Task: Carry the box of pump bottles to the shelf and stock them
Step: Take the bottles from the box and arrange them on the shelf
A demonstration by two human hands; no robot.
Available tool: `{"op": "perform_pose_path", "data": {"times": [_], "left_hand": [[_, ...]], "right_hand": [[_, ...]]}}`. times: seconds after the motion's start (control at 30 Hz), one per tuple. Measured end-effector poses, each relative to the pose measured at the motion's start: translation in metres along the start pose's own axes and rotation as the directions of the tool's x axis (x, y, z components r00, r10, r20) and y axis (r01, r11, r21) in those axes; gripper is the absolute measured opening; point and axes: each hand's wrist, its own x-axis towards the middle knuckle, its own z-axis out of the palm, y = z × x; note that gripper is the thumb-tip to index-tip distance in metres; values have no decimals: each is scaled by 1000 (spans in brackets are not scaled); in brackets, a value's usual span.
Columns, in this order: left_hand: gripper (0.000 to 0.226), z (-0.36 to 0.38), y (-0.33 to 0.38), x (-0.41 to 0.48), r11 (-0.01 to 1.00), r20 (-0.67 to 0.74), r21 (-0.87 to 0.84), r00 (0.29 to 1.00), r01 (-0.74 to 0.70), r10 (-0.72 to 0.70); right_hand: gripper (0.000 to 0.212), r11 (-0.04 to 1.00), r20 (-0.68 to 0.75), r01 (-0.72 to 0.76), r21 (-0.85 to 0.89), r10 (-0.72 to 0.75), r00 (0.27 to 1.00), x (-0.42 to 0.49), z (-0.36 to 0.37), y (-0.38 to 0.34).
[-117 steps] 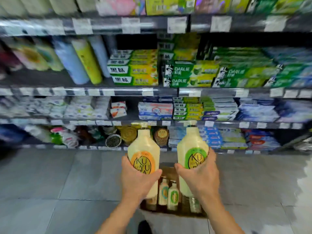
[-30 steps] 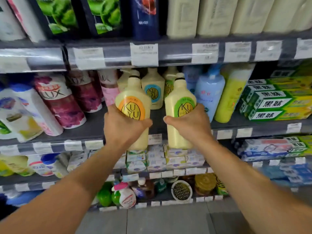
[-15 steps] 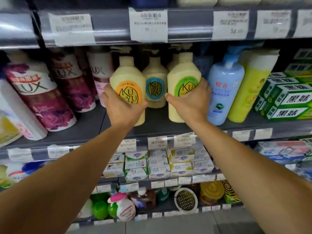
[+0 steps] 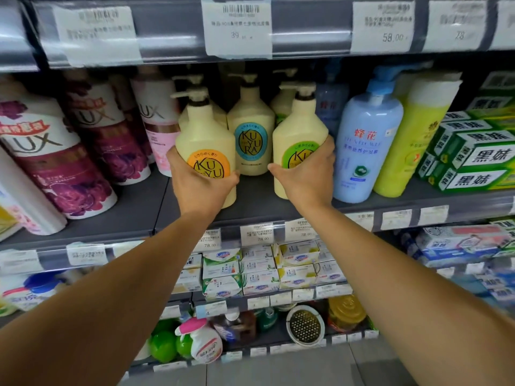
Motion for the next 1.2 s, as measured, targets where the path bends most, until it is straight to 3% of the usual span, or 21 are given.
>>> {"op": "perform_pose_path", "data": {"times": [0.17,0.37,0.77,0.93,0.97,1.03,1.1,1.2], "left_hand": [[95,1,1,-5,1000,-6,-11,1000,28,-28],[94,2,0,-5,999,2,-8,999,33,-33],[98,3,-1,-6,998,-6,27,999,49,-49],[107,2,0,-10,992,-15,87,996,94,-93],[112,1,0,-12,987,-12,118,994,108,-108],[119,0,2,-18,977,-13,169,992,128,-128],[118,1,3,-24,973,-34,195,992,127,-122],[117,3,7,-27,970,-66,213,992,120,-108]], "right_hand": [[112,986,74,-90,-143,102,992,-9,6,12],[99,986,66,-118,-120,126,990,8,16,12],[101,984,86,-97,-148,111,990,16,20,14],[109,968,238,-164,-190,207,949,3,10,9],[107,964,259,-108,-244,173,950,-8,2,10],[93,907,275,161,-389,-53,960,-38,-18,15],[75,783,368,436,-445,-284,885,-59,-34,26],[67,668,557,595,-447,-313,769,-61,-40,49]]}}
